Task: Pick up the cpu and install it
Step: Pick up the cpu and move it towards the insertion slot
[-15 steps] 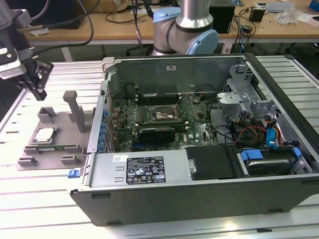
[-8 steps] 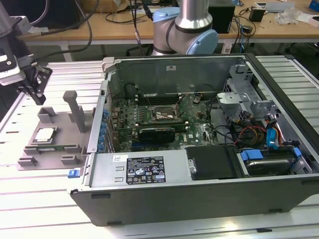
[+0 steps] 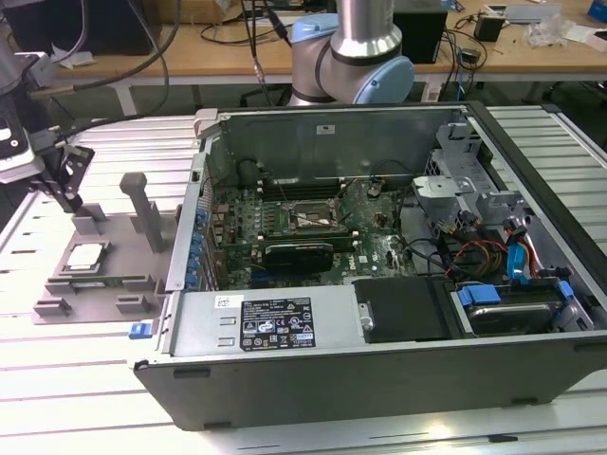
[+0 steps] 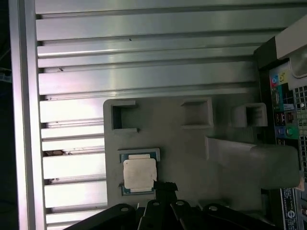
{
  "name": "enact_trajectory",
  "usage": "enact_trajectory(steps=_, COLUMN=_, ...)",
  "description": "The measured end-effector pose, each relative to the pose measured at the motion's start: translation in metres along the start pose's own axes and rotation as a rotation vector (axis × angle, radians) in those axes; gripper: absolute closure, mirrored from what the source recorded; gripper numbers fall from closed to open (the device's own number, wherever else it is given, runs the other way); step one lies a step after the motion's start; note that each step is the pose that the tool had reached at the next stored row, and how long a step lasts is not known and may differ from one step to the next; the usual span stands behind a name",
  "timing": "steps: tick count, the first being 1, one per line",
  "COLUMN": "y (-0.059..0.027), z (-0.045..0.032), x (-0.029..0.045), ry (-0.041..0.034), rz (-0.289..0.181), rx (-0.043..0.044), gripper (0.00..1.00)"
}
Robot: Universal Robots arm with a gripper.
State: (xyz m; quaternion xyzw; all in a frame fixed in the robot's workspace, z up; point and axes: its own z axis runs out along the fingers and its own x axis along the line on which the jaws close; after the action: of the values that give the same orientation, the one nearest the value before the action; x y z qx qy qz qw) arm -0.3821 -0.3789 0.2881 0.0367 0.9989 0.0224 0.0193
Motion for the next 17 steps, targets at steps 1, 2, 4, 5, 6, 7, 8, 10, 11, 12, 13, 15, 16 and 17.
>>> enact_trajectory(steps=1, y=-0.0007, z=0.0028, x=0.0004, ry=0.0029, rz=-0.001, rx=0.0002, gripper=0.89)
enact_trajectory(steps=2, y=-0.0011, z=0.0044, x=0.0004, ry=0.0045, rz=-0.002, rx=0.0002, gripper=0.89)
enact_trajectory(steps=4, y=-0.0019, z=0.0084, x=0.0008, ry=0.0087, rz=-0.007, rx=0.0004, gripper=0.89)
enact_trajectory(steps=5, y=-0.0021, z=0.0099, x=0.0009, ry=0.0101, rz=-0.010, rx=0.0003, gripper=0.89)
enact_trajectory(steps=6, y=-0.0025, z=0.0124, x=0.0013, ry=0.0122, rz=-0.016, rx=0.0003, gripper=0.89)
enact_trajectory(steps=7, y=-0.0028, z=0.0145, x=0.0017, ry=0.0139, rz=-0.020, rx=0.0003, gripper=0.89)
enact_trajectory(steps=8, y=-0.0029, z=0.0159, x=0.0021, ry=0.0145, rz=-0.023, rx=0.0003, gripper=0.89)
enact_trajectory(steps=10, y=-0.0035, z=0.0225, x=0.0057, ry=0.0174, rz=-0.027, rx=0.0003, gripper=0.89)
enact_trajectory(steps=11, y=-0.0036, z=0.0241, x=0.0066, ry=0.0181, rz=-0.028, rx=0.0003, gripper=0.89)
enact_trajectory(steps=12, y=-0.0038, z=0.0259, x=0.0076, ry=0.0188, rz=-0.029, rx=0.0002, gripper=0.89)
enact_trajectory(steps=13, y=-0.0040, z=0.0277, x=0.0085, ry=0.0197, rz=-0.030, rx=0.0002, gripper=0.89)
enact_trajectory(steps=15, y=-0.0045, z=0.0329, x=0.0109, ry=0.0215, rz=-0.034, rx=0.0003, gripper=0.89)
enact_trajectory(steps=16, y=-0.0049, z=0.0370, x=0.0123, ry=0.0234, rz=-0.036, rx=0.0003, gripper=0.89)
enact_trajectory(steps=17, y=-0.0051, z=0.0388, x=0.0128, ry=0.0243, rz=-0.038, rx=0.0003, gripper=0.89)
